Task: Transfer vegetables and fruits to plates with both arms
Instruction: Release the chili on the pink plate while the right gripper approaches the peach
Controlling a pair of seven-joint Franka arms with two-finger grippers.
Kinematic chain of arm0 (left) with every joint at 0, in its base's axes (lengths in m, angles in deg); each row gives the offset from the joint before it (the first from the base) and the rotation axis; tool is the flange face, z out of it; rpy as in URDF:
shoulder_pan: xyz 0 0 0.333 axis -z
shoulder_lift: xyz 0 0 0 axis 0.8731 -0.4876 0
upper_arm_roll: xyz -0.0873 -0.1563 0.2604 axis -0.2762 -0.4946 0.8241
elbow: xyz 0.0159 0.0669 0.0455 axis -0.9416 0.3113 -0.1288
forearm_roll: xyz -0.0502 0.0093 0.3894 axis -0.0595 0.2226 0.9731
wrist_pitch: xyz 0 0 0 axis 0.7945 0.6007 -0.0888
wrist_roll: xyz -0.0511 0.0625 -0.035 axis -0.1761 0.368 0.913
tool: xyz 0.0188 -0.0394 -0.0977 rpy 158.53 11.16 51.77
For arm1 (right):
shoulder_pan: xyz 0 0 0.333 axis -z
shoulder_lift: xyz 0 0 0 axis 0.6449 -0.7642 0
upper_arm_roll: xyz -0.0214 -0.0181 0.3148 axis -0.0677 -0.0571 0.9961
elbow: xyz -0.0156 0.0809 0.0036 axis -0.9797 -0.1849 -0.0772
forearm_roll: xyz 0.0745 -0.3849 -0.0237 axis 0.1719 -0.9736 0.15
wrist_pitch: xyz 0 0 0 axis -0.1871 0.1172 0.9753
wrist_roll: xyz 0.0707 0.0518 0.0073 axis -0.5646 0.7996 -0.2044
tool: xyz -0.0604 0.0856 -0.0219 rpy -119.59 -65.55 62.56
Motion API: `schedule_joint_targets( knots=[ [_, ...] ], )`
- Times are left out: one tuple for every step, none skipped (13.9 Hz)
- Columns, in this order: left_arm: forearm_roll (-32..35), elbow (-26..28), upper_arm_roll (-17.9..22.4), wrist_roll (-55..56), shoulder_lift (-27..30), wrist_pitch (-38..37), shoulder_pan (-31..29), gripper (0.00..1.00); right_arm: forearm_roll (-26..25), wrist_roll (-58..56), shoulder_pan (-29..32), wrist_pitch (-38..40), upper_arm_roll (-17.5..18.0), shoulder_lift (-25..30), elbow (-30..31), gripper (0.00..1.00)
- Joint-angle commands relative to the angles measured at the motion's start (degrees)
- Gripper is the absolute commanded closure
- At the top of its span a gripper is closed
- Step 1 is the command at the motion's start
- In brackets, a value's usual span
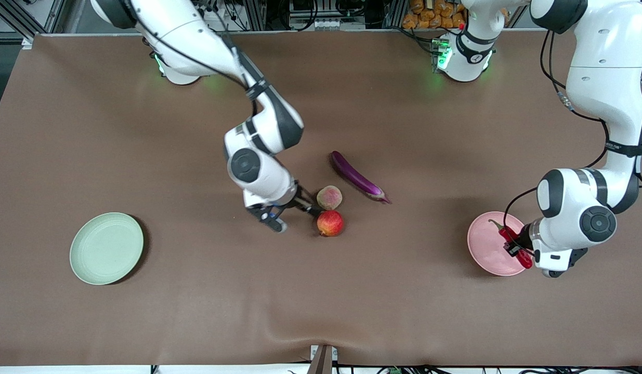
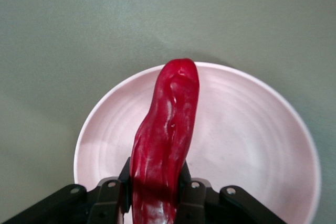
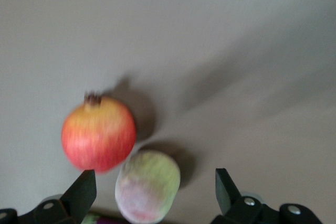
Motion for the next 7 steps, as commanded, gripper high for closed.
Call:
schedule_joint_targets(
  knots=[
    [3.4,4.7,-0.5,-0.8,2.2,3.2,-1.4,1.00,0.7,0.8,-3.3,-3.0,-0.8,-2.8,-1.7,0.00],
    [3.4,5.5,-0.4,-0.8,2.6,3.6,-1.5,1.00,0.3,0.7,-3.7,-4.1,-0.8,-3.8,-1.7,0.00],
    [3.5,5.6,-0.4,-0.8,2.7,3.7,-1.5,1.00,0.2,0.7,-4.3,-4.6,-0.8,-4.4,-1.7,0.00],
    [3.5,5.6,-0.4,-0.7,2.7,3.7,-1.5,0.66,0.3,0.8,-4.6,-5.6,-0.8,-4.9,-1.8,0.00],
    [3.5,5.6,-0.4,-0.7,2.8,3.6,-1.4,0.25,0.5,0.9,-4.7,-7.0,-0.8,-5.4,-1.9,0.00],
    [3.5,5.6,-0.5,-0.6,3.4,3.4,-1.4,0.00,0.5,1.4,-5.1,-7.9,-0.8,-5.7,-2.0,0.00],
    [3.5,5.7,-0.6,-0.5,4.2,2.7,-1.5,0.00,0.4,2.1,-5.3,-8.1,-0.8,-6.2,-2.3,0.00]
  ],
)
